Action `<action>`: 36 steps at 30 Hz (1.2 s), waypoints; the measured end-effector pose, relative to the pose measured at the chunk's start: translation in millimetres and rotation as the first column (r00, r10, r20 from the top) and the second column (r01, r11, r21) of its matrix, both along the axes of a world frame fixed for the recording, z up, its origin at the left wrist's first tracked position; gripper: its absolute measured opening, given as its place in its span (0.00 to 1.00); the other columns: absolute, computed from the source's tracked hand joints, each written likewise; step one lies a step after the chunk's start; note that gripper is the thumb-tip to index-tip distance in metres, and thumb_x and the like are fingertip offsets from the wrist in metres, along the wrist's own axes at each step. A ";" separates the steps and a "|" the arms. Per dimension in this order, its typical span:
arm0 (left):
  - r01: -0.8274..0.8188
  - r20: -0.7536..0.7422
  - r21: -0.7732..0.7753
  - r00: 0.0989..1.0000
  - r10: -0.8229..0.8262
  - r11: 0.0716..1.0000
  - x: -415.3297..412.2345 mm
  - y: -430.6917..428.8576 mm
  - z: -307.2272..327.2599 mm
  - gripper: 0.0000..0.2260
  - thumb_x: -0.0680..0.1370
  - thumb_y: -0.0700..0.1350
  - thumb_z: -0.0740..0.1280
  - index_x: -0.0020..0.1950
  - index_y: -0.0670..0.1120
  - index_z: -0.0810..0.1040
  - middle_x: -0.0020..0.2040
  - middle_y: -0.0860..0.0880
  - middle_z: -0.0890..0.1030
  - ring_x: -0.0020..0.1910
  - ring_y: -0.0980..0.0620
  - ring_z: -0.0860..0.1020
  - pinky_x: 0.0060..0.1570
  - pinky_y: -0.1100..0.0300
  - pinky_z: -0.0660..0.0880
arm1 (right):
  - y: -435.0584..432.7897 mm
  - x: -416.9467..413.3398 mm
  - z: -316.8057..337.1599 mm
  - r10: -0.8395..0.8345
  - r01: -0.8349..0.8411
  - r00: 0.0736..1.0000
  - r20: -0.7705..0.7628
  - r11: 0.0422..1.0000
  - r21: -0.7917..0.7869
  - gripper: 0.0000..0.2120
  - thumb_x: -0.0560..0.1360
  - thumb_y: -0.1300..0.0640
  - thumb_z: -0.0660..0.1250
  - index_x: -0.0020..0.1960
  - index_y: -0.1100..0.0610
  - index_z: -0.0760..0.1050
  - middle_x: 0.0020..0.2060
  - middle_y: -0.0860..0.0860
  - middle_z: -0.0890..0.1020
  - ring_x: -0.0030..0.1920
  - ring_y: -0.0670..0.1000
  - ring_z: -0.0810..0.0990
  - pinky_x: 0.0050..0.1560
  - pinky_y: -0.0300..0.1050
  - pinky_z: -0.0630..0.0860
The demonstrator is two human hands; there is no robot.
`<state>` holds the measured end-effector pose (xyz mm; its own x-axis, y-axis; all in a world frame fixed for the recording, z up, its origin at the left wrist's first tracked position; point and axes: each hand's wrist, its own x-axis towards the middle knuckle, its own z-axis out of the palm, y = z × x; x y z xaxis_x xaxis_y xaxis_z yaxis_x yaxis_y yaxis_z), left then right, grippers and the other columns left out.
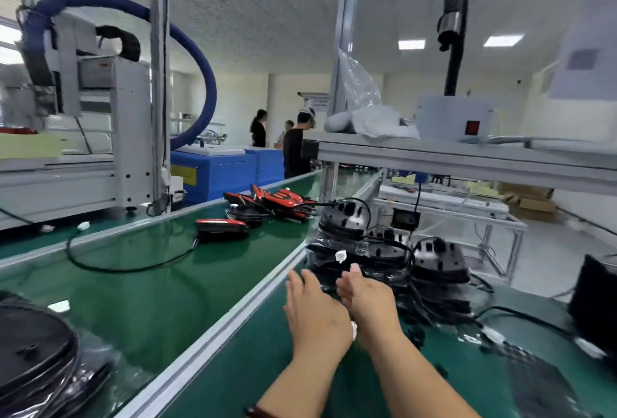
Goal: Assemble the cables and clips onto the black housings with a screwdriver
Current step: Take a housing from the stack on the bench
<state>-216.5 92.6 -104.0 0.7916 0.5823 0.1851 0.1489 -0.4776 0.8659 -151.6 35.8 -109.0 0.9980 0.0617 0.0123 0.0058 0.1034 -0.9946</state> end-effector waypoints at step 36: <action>0.630 -0.194 0.111 0.772 -0.605 0.768 176.9 -108.2 3.5 0.31 0.77 0.33 0.52 0.79 0.45 0.48 0.79 0.48 0.48 0.78 0.50 0.52 0.73 0.62 0.51 | -147.9 153.1 9.9 -0.460 0.381 0.876 -0.148 0.846 -0.372 0.33 0.73 0.37 0.65 0.62 0.65 0.73 0.54 0.61 0.79 0.51 0.60 0.79 0.54 0.53 0.77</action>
<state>-39.6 -15.6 -100.5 0.9934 -0.0703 0.0910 -0.1149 -0.6370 0.7622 1.5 -112.1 -99.1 0.9011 -0.4032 -0.1595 -0.2500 -0.1825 -0.9509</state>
